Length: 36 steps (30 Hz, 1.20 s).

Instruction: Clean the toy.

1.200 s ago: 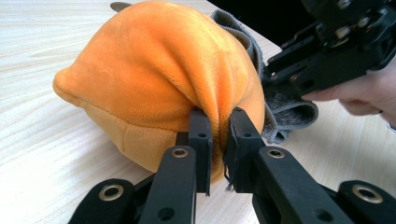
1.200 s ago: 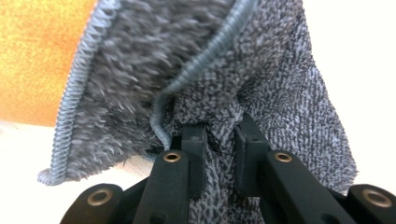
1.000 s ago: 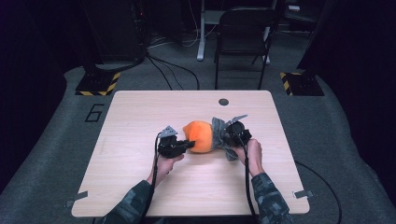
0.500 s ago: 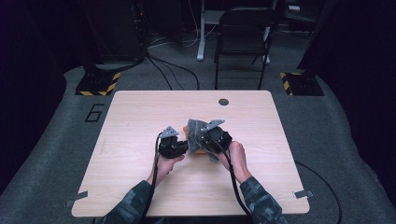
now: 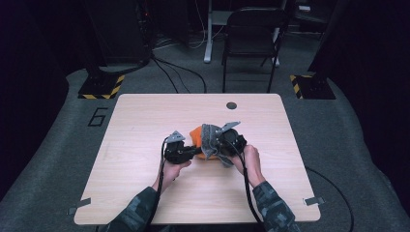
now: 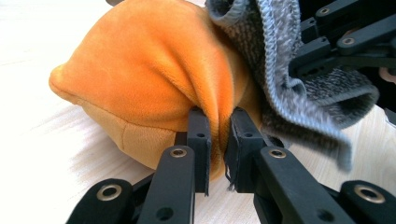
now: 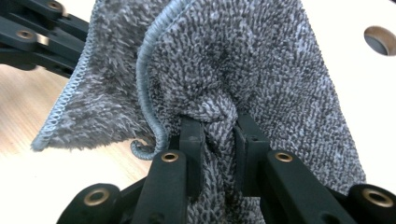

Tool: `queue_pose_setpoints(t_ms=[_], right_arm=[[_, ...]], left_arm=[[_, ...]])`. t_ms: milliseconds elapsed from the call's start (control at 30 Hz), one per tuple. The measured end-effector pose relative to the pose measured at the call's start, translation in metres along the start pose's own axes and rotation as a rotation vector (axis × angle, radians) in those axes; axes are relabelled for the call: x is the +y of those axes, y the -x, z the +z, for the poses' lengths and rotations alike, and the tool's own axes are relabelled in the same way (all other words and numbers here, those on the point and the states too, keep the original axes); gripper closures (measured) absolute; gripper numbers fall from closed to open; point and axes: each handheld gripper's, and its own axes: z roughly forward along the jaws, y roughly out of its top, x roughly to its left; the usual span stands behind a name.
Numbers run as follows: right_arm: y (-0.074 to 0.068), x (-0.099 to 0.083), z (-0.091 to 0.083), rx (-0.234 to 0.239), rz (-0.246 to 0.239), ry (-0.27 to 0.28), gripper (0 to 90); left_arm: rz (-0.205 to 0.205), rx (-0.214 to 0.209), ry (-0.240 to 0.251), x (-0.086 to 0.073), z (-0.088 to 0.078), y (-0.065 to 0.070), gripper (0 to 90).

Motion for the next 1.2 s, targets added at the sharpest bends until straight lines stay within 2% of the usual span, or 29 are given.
queue_pose_setpoints(t_ms=[400,633,733,867,1200], right_arm=[[0.025,-0.015,0.01,-0.007,0.077,-0.051,76.3],[0.04,-0.028,0.024,-0.019,0.123,-0.089,76.2],[0.043,-0.032,0.028,-0.026,0.135,-0.102,76.1],[0.048,-0.038,0.036,-0.03,0.171,-0.125,76.2],[0.054,-0.044,0.041,-0.03,0.192,-0.146,76.2]], left_arm=[[0.006,-0.003,-0.006,0.0,0.001,0.002,80.9],[-0.002,-0.01,-0.007,-0.001,0.001,0.0,80.9],[0.006,-0.007,-0.01,-0.001,0.001,0.001,80.9],[-0.005,-0.01,-0.005,-0.002,0.001,0.0,80.9],[-0.002,-0.006,-0.007,-0.002,0.0,-0.001,80.9]])
